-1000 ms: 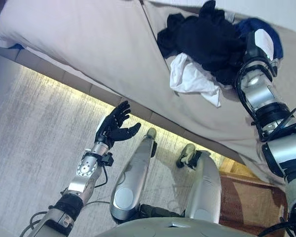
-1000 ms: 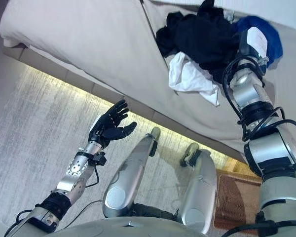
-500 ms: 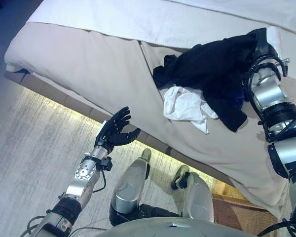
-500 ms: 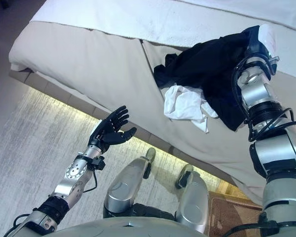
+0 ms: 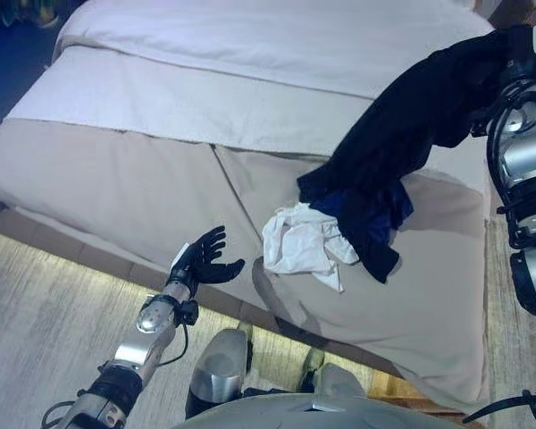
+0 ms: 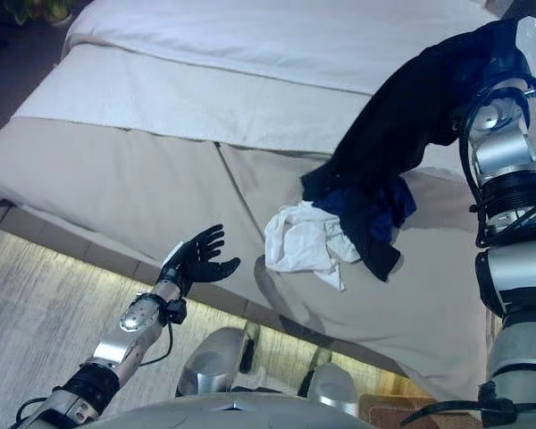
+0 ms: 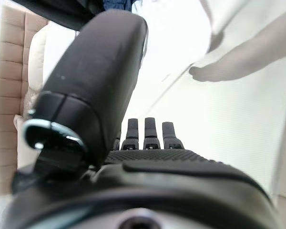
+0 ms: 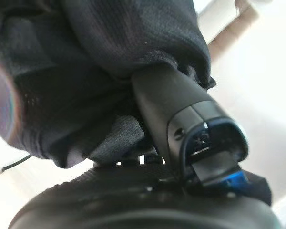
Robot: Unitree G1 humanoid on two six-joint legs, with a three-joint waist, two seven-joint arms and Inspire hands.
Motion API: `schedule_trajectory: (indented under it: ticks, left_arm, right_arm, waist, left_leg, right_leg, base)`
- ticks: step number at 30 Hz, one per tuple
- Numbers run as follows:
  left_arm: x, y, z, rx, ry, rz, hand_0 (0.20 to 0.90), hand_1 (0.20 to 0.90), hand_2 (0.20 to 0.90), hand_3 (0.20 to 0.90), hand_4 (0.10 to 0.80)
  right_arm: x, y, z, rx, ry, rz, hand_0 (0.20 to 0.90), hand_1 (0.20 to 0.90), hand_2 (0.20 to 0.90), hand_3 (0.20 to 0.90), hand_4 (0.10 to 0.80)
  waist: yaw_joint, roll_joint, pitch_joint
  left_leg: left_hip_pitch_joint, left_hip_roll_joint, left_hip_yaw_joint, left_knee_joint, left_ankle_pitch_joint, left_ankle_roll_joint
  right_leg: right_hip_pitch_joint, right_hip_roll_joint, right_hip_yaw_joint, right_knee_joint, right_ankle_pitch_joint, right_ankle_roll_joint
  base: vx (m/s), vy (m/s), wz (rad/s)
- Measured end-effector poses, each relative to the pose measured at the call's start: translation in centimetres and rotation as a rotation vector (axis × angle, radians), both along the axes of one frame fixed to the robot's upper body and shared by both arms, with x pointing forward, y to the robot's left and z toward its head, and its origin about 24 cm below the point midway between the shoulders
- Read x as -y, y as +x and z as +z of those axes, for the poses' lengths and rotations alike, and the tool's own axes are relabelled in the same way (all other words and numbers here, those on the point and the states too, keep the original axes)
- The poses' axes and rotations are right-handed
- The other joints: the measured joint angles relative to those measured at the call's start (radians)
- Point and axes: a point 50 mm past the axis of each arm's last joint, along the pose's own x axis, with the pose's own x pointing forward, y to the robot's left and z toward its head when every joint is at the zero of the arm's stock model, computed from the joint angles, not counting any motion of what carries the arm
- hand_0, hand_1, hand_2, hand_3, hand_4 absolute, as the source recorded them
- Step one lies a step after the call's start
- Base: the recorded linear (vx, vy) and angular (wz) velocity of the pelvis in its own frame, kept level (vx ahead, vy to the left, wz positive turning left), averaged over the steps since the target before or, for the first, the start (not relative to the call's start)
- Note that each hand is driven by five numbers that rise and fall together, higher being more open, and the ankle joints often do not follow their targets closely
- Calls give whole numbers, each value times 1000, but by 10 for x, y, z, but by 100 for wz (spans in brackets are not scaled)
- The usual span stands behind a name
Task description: Pick up the clothes from the bed and place them into the basket
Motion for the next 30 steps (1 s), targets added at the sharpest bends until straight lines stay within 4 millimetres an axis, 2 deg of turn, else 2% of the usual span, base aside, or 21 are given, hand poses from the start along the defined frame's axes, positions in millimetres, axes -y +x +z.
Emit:
schedule_trajectory:
  ticks: [1,2,3,4,6,14,16,18,19,20,22,24,30]
  left_arm:
    - [0,4,2,8,5,10,900,900,900,900,800]
    - [-2,8,3,11,14,14,900,900,900,900,800]
    - [-2,10,3,13,19,17,900,900,900,900,800]
    - [-2,10,4,16,30,17,900,900,900,900,800]
    - [-3,9,2,11,50,13,900,900,900,900,800]
    - [1,6,-5,-37,103,-44,900,900,900,900,800]
    - [-4,4,-9,-58,115,-23,900,900,900,900,800]
    - [-12,5,-10,-72,110,24,900,900,900,900,800]
    - [-17,6,-9,-80,95,57,900,900,900,900,800]
    - [-21,7,-7,-79,87,81,900,900,900,900,800]
    - [-28,11,-4,-72,60,132,900,900,900,900,800]
    - [-33,14,0,-56,50,184,900,900,900,900,800]
    - [-18,23,3,-35,-13,215,900,900,900,900,800]
  right_arm:
    - [5,-3,6,13,-7,-14,300,300,300,200,100]
    - [7,-5,11,25,-9,-21,300,300,300,200,100]
    - [10,-7,13,30,-9,-28,300,300,300,200,100]
    - [12,-8,14,35,-3,-33,300,300,300,200,100]
    - [12,-9,14,42,11,-37,300,300,300,200,100]
    - [23,-18,25,95,37,-72,300,300,300,200,100]
    - [24,-19,27,118,58,-73,300,300,300,200,100]
    - [22,-18,26,117,64,-68,300,300,300,200,100]
    - [21,-17,25,119,77,-63,300,300,300,200,100]
    - [21,-17,25,121,77,-61,300,300,300,200,100]
    - [19,-19,29,147,83,-57,300,300,300,200,100]
    - [18,-20,34,175,84,-54,300,300,300,200,100]
    - [30,-29,39,166,48,-100,300,300,300,200,100]
  waist:
    - [-9,-2,-1]
    - [-14,-15,-9]
    - [-23,-28,-20]
    - [-29,-26,-23]
    - [-37,-26,-23]
    - [-92,-26,-23]
    - [-108,-25,-23]
    - [-101,-21,-25]
    - [-99,-22,-25]
    - [-98,-22,-25]
    - [-99,-21,-29]
    - [-100,-24,-38]
    - [-127,-23,-40]
  left_leg:
    - [2,-1,3,0,0,0]
    - [0,-17,7,-3,0,0]
    - [4,-36,7,-9,0,-1]
    - [14,-36,7,-10,0,-1]
    - [35,-28,17,-10,-1,-1]
    - [68,-28,78,-24,-1,-1]
    - [78,-25,114,-44,-1,-1]
    - [77,6,185,-54,-1,-2]
    - [76,17,219,-54,-3,-2]
    - [78,24,232,-54,-4,-4]
    - [88,30,262,-54,-16,-17]
    - [89,28,283,-55,-38,-34]
    - [102,29,270,-85,-38,-34]
  right_leg:
    - [-8,6,20,-55,0,13]
    - [-5,3,32,-134,55,12]
    - [1,-8,22,-167,94,18]
    - [17,-6,30,-187,109,27]
    - [41,4,32,-203,123,18]
    - [41,7,98,-216,128,16]
    - [23,11,108,-218,141,26]
    - [-34,35,83,-175,170,9]
    - [-53,46,45,-166,188,-16]
    - [-66,54,18,-159,199,-29]
    - [-65,52,-27,-181,200,-33]
    - [-58,65,-25,-232,200,-33]
    - [-50,100,13,-275,223,-41]
  base:
    - [-52,17,-16]
    - [-52,30,-2]
    - [-43,38,1]
    - [-41,50,-7]
    - [-31,67,-18]
    - [-23,60,-25]
    - [-219,-18,-47]
    - [-258,-56,-84]
    - [-244,-129,-85]
    - [-209,-162,-69]
    - [-130,-147,-59]
    - [-63,-99,-47]
    - [-11,-63,-17]
